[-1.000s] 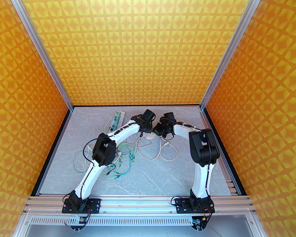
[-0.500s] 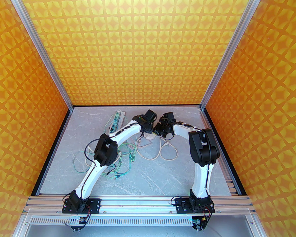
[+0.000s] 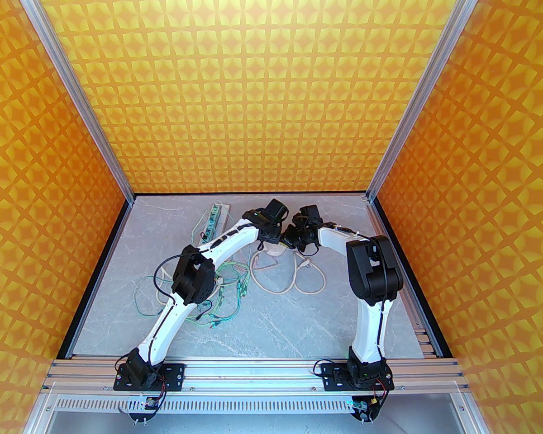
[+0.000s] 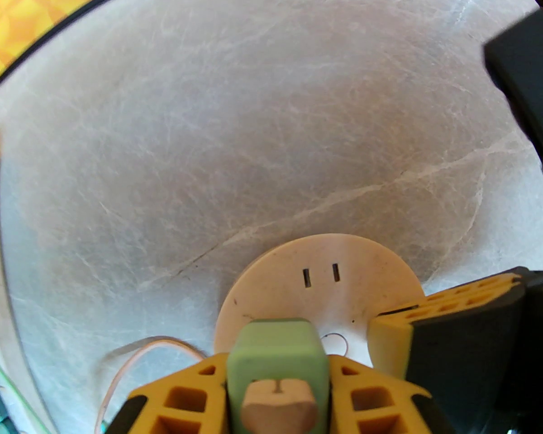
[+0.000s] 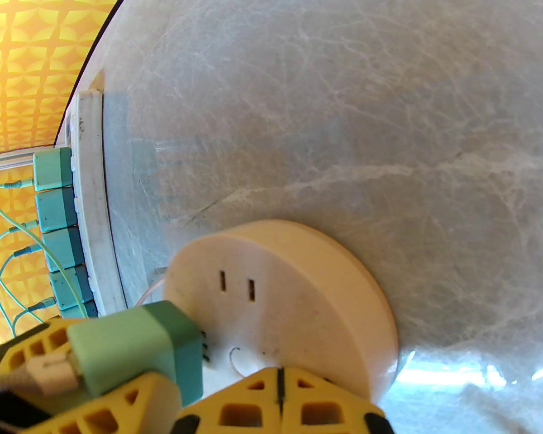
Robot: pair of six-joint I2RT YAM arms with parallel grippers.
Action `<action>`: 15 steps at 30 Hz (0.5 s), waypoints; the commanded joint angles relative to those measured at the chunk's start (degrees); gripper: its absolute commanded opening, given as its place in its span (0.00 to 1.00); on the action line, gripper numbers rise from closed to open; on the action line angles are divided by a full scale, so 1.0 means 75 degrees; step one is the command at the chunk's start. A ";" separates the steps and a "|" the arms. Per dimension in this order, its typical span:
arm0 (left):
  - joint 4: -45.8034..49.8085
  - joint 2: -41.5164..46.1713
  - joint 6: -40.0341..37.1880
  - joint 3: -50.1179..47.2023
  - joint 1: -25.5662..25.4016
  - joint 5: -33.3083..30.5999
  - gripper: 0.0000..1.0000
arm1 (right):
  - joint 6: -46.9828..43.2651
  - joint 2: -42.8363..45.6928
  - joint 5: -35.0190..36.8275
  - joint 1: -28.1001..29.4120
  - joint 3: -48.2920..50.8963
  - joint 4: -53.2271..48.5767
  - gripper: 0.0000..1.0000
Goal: Pull the plug off the socket
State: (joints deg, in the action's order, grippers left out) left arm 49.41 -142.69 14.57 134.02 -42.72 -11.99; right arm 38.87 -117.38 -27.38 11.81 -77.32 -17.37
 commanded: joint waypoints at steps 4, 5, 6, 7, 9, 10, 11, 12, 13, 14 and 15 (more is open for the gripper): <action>0.0494 0.0226 -0.0425 0.0459 -0.0261 -0.0268 0.11 | -0.0109 -0.0689 0.1258 -0.0074 0.0296 -0.0814 0.00; 0.0528 0.0256 -0.0377 0.0456 -0.0236 -0.0265 0.10 | -0.0120 -0.0697 0.1268 -0.0075 0.0300 -0.0819 0.00; 0.0570 0.0303 -0.0313 0.0440 -0.0195 -0.0243 0.10 | -0.0132 -0.0679 0.1281 -0.0075 0.0289 -0.0835 0.00; 0.0563 0.0401 -0.0247 0.0367 -0.0137 -0.0154 0.10 | -0.0142 -0.0672 0.1303 -0.0064 0.0289 -0.0848 0.00; 0.0433 0.0633 -0.0125 0.0151 -0.0033 0.0099 0.10 | -0.0156 -0.0658 0.1353 -0.0066 0.0279 -0.0869 0.00; 0.0361 0.0760 -0.0066 0.0042 0.0019 0.0270 0.10 | -0.0156 -0.0661 0.1353 -0.0063 0.0279 -0.0862 0.00; 0.0310 0.0858 -0.0029 -0.0033 0.0055 0.0365 0.10 | -0.0154 -0.0661 0.1342 -0.0067 0.0289 -0.0866 0.00; 0.0280 0.0945 0.0032 -0.0077 0.0091 0.0483 0.10 | -0.0156 -0.0667 0.1342 -0.0068 0.0287 -0.0861 0.00; 0.0280 0.1006 0.0072 -0.0091 0.0135 0.0621 0.10 | -0.0156 -0.0663 0.1353 -0.0072 0.0288 -0.0861 0.00; 0.0279 0.1035 0.0106 -0.0086 0.0164 0.0725 0.10 | -0.0166 -0.0653 0.1353 -0.0067 0.0277 -0.0872 0.00; 0.0288 0.1048 0.0131 -0.0052 0.0189 0.0795 0.10 | -0.0165 -0.0655 0.1359 -0.0065 0.0277 -0.0872 0.00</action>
State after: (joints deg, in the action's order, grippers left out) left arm 49.19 -142.10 15.18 133.05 -41.74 -10.07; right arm 38.68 -117.40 -27.33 11.90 -77.36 -17.32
